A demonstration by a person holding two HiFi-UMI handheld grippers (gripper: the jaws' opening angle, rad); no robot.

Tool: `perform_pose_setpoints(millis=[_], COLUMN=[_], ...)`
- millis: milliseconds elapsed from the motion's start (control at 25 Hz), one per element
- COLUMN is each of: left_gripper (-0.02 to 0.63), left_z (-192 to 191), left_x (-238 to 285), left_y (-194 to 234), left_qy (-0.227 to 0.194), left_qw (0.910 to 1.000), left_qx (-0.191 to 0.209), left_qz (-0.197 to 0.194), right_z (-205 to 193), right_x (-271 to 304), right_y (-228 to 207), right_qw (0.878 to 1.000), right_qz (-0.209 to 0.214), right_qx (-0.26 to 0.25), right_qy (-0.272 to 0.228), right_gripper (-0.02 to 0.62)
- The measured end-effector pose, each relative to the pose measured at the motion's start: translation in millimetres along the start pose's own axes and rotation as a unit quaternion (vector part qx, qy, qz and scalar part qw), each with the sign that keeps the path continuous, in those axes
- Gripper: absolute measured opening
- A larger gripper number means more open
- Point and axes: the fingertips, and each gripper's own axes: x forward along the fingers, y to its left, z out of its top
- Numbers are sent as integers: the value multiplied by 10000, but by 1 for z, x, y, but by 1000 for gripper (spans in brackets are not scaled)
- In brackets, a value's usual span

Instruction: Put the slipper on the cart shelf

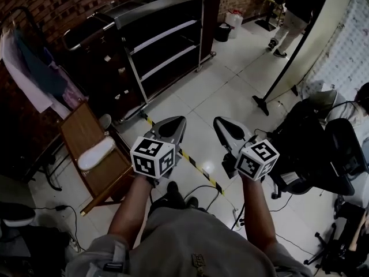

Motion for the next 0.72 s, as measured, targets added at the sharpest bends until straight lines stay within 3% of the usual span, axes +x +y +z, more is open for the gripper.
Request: perform_pose_setpoints(millis=[280,560,720], left_gripper=[8,8,8], left_z=[2,29,47], left_x=[66,153,180], left_y=[46,132,185], left_qy=[45,-89,-121], left_qw=[9999,9994,9984], left_qx=[-67,-294,-462], left_qz=[63,157,311], right_z=[-2,24,38], right_x=[48,142,206], right_y=[-65,-146,-170], right_qw=[9999,9992,9984], right_qz=[-32,37,183], right_qx=[55,-86,-184], right_qy=[139,394,501], right_gripper=[-2,-2,-2])
